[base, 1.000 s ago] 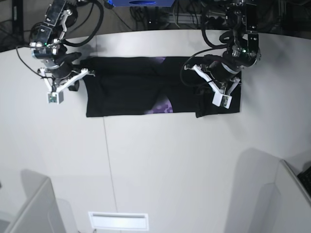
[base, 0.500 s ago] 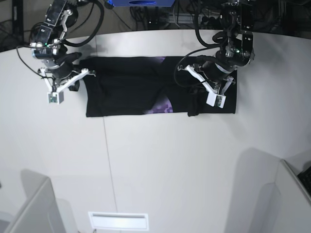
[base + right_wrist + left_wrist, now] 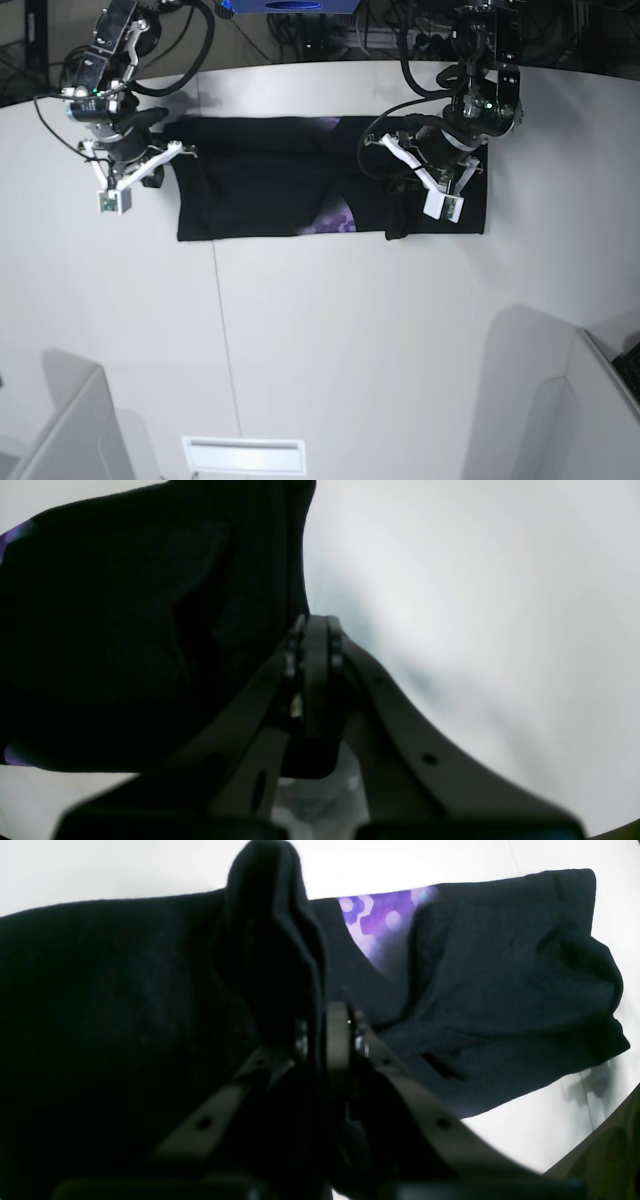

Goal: Fold the T-shirt properly
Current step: 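Grasp the strip end with the left gripper and fold it toward the middle, then release the folded end and raise the left gripper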

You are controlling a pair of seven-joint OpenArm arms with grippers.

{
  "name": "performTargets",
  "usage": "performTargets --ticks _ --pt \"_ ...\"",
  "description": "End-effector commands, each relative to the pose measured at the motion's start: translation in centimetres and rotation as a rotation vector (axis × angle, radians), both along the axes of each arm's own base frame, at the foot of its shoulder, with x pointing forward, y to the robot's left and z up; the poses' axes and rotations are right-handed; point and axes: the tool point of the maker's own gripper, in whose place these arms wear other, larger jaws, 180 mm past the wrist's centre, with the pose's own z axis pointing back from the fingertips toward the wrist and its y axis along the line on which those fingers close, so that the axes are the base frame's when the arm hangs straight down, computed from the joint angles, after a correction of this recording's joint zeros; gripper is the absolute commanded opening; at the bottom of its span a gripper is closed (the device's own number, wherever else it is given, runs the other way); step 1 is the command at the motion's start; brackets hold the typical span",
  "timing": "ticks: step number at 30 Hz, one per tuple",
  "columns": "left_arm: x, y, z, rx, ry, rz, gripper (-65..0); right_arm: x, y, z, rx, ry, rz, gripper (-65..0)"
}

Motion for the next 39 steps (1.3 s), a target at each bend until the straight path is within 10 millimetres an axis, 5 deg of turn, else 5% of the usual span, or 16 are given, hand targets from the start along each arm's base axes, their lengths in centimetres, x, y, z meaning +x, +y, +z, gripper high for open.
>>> performTargets --ticks 1,5,11,14,23,26,30,33,36,39 --pt "0.7 -0.3 1.0 -0.021 -0.04 0.001 -65.0 0.8 0.0 1.0 -0.001 -0.045 0.004 -65.0" --pt "0.6 -0.2 1.0 -0.021 -0.039 0.001 -64.2 0.8 0.0 1.0 -0.001 -0.045 0.004 -65.0" --pt "1.2 -0.3 1.3 -0.021 -0.054 -0.001 -34.6 0.8 0.0 1.0 -0.001 -0.045 0.004 -65.0" --pt "1.3 -1.0 1.5 -0.03 -0.057 -0.019 -25.3 0.8 0.0 1.0 -0.001 -0.045 0.004 -65.0" --pt "1.1 -6.7 2.3 -0.092 -0.072 -0.156 -21.6 0.8 0.0 1.0 -0.001 -0.045 0.004 -65.0" --pt "1.6 -4.7 3.0 -0.076 -0.098 -0.097 -21.7 0.8 -0.1 1.0 -0.003 -0.045 0.004 -65.0" --pt "2.0 1.5 3.4 -0.015 -0.116 0.061 -23.9 0.8 -0.1 1.1 -0.003 -0.047 0.006 -65.0" --pt "1.8 7.1 3.2 0.058 -0.112 0.182 -42.0 0.9 0.2 0.9 0.001 -0.014 0.018 -65.0" --pt "1.2 11.6 3.4 0.128 -0.109 0.266 -65.0 1.2 0.6 0.9 0.031 0.032 0.028 -41.3" --pt "0.3 16.5 3.9 0.189 -0.11 0.38 -65.0 1.5 1.5 1.5 0.106 0.036 0.066 -21.6"
